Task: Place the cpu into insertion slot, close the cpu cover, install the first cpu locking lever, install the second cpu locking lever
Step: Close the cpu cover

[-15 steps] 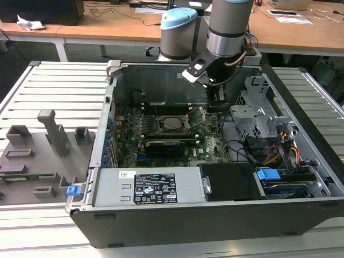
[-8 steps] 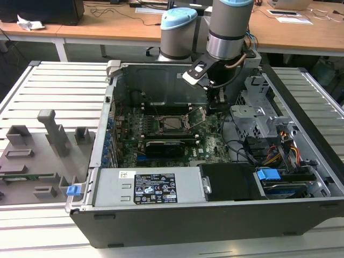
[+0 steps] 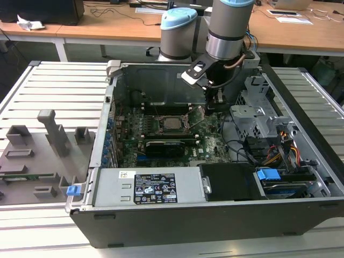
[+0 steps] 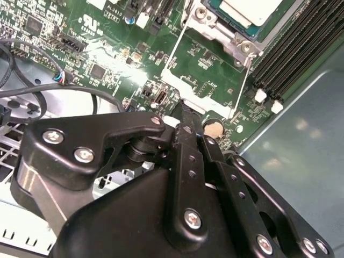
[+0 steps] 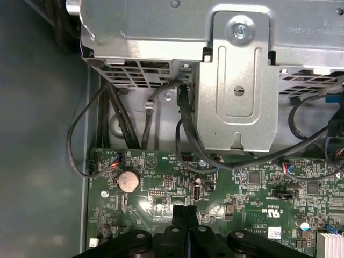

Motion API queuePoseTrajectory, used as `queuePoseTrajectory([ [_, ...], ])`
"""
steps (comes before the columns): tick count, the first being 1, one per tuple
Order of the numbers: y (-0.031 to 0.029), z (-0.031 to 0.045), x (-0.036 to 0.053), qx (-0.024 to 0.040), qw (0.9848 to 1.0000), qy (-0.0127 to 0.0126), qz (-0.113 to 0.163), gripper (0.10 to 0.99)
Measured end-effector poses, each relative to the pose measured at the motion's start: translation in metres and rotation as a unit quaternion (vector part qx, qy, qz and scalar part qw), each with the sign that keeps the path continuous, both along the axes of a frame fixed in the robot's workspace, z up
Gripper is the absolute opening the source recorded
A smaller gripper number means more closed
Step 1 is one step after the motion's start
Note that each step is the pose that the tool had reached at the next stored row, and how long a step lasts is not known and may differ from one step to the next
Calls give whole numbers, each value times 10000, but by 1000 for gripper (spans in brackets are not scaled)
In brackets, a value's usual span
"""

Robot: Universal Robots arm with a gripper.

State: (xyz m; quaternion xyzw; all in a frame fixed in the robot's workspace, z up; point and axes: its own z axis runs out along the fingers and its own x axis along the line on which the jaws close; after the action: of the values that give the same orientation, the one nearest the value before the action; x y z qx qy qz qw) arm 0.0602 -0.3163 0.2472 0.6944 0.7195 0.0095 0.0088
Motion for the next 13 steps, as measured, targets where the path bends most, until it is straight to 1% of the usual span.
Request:
queuePoseTrajectory([
  [8, 0, 0, -109, 0, 10000, 1, 0, 106],
  [13, 0, 0, -161, 0, 10000, 1, 0, 106],
])
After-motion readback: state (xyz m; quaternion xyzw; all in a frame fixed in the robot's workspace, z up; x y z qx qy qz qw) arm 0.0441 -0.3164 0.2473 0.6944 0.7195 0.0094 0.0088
